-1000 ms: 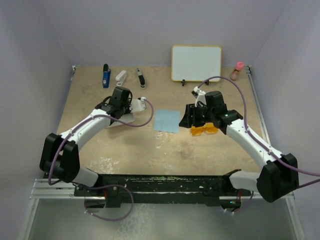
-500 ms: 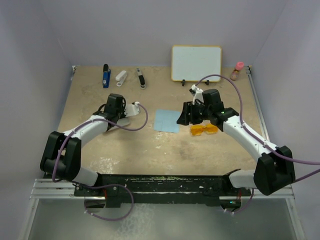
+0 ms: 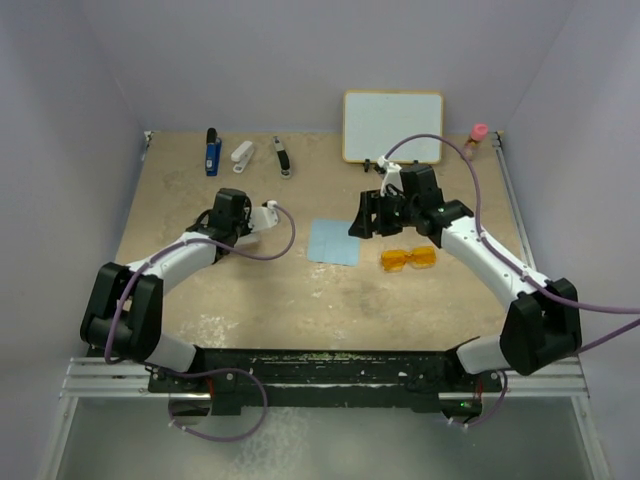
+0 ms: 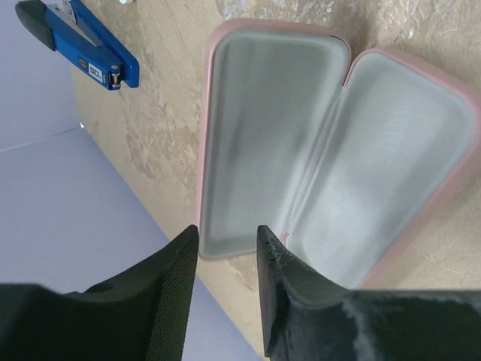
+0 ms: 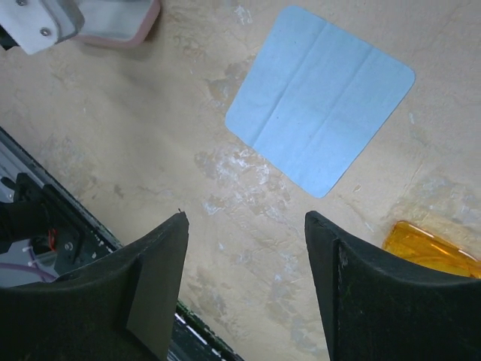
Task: Organize the sunglasses
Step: Place the sunglasses case at the center of the board.
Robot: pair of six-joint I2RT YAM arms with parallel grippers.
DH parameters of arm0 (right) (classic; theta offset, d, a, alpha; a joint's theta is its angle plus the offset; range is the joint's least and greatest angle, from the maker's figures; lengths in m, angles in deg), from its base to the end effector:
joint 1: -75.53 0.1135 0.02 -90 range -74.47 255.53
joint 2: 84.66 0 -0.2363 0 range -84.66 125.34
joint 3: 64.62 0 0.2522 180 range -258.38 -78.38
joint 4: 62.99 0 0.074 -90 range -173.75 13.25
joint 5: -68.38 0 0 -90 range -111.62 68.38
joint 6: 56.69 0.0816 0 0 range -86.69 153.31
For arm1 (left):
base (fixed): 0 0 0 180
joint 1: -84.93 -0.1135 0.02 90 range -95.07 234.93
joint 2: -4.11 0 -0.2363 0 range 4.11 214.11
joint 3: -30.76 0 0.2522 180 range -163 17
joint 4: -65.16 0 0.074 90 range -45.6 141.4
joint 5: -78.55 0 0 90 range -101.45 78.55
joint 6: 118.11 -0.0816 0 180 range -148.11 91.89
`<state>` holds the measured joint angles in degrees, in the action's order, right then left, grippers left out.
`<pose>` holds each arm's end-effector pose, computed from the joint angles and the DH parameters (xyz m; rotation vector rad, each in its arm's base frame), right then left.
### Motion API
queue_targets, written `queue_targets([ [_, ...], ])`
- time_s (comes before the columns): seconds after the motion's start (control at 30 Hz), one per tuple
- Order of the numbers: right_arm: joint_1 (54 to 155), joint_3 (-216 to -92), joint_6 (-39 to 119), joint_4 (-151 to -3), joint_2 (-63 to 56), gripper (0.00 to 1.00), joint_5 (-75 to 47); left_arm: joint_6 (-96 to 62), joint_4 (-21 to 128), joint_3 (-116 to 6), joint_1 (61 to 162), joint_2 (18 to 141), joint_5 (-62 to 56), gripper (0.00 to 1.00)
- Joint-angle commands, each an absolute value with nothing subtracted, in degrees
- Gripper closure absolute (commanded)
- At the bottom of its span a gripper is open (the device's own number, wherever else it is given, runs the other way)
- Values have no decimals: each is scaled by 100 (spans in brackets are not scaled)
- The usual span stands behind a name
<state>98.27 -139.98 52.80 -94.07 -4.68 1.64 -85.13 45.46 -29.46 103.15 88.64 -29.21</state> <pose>0.3115 0.1655 0.2390 -0.3019 2.2474 0.8496 0.3273 -0.0815 0.1395 1.3357 1.9933 0.6903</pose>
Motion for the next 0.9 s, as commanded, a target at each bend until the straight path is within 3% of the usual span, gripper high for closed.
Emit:
queue_targets([
  [0.0,9794,-14463,5026,-9610,-323,32,-235,-8185,4273,-3273,10299,8678,-2868,51],
  [0.27,9794,-14550,5033,-9878,-166,32,-353,-7601,3404,-3817,10297,8290,-2540,49],
  [0.5,9794,-14445,5104,-9762,-225,38,-308,-7263,3818,-4052,10165,8472,-2906,50],
  [0.77,9794,-14438,5117,-9880,-414,38,-341,-6610,3062,-4555,10044,9181,-2307,96],
  [0.87,9790,-14447,5118,-9882,-409,38,-335,-6423,2948,-4568,10048,9267,-2074,97],
])
